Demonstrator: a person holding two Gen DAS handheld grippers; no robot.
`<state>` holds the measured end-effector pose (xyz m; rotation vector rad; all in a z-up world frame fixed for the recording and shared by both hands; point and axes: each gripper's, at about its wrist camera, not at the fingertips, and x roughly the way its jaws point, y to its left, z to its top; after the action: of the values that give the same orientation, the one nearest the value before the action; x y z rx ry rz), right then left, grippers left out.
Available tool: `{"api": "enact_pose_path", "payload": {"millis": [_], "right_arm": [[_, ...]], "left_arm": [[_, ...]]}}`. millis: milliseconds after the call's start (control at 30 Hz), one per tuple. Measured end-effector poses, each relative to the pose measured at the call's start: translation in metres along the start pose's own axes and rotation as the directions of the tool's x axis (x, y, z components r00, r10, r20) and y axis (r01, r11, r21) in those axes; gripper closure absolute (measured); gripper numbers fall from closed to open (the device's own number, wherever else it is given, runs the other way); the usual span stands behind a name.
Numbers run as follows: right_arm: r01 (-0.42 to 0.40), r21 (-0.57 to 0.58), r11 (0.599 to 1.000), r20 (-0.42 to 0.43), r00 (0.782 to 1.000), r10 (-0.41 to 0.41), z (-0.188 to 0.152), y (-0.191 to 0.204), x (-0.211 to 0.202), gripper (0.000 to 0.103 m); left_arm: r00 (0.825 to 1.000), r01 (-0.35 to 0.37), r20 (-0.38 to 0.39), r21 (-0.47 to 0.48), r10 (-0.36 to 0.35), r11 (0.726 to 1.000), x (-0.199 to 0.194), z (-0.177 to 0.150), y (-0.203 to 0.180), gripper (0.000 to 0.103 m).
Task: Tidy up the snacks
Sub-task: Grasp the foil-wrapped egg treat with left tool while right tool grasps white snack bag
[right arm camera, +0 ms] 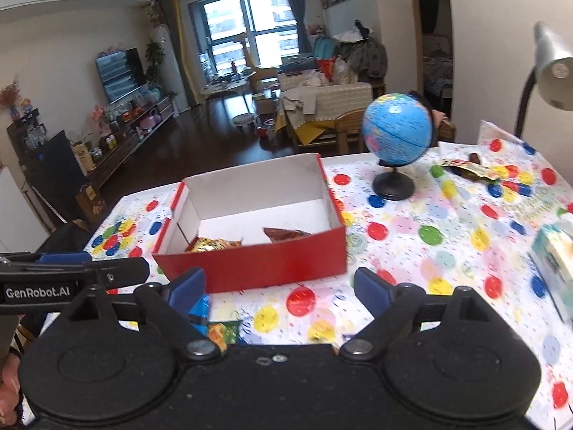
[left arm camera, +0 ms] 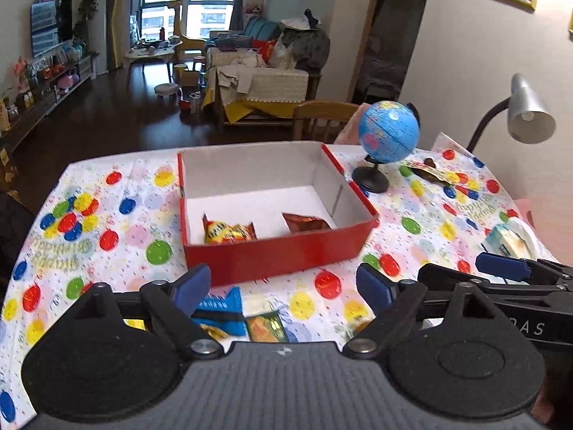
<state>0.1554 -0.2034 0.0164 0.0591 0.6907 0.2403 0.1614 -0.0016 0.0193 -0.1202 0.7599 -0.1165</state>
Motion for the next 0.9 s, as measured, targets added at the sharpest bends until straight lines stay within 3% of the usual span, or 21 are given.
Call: {"api": "enact_pose_path", "payload": {"millis": [133,533,767,900], "right_arm": [[0.055,0.021,0.998,0.007,0.998,-0.055,-0.022,-0.007,-0.015,0.013],[0.226,0.02,0.974,-0.065,0.972,-0.224,-0.084,-0.042,-0.022,0.014],[0.268,0.031,0.963,-0.118,0.958,-0.263,-0.101,-0.069,-0.002,0.018],[0.251,-0.003,0.968,-0.158,0.956,-0.248,-0.107,-0.078,0.021,0.022]], "left_arm": [[0.999,0.045,-0.022,0.003,-0.044,0.999,-0.003,-0.02,-0.007,0.004],[0.986,0.099,-0.147,0.121,-0.081,0.988,0.032,-0.061,-0.049,0.004],[0.974,0.101,-0.215,0.148,-0.068,0.984,0.077,-0.068,-0.07,0.004],[0.966,0.093,-0.254,0.163,-0.049,0.982,0.107,-0.071,-0.079,0.004]]}}
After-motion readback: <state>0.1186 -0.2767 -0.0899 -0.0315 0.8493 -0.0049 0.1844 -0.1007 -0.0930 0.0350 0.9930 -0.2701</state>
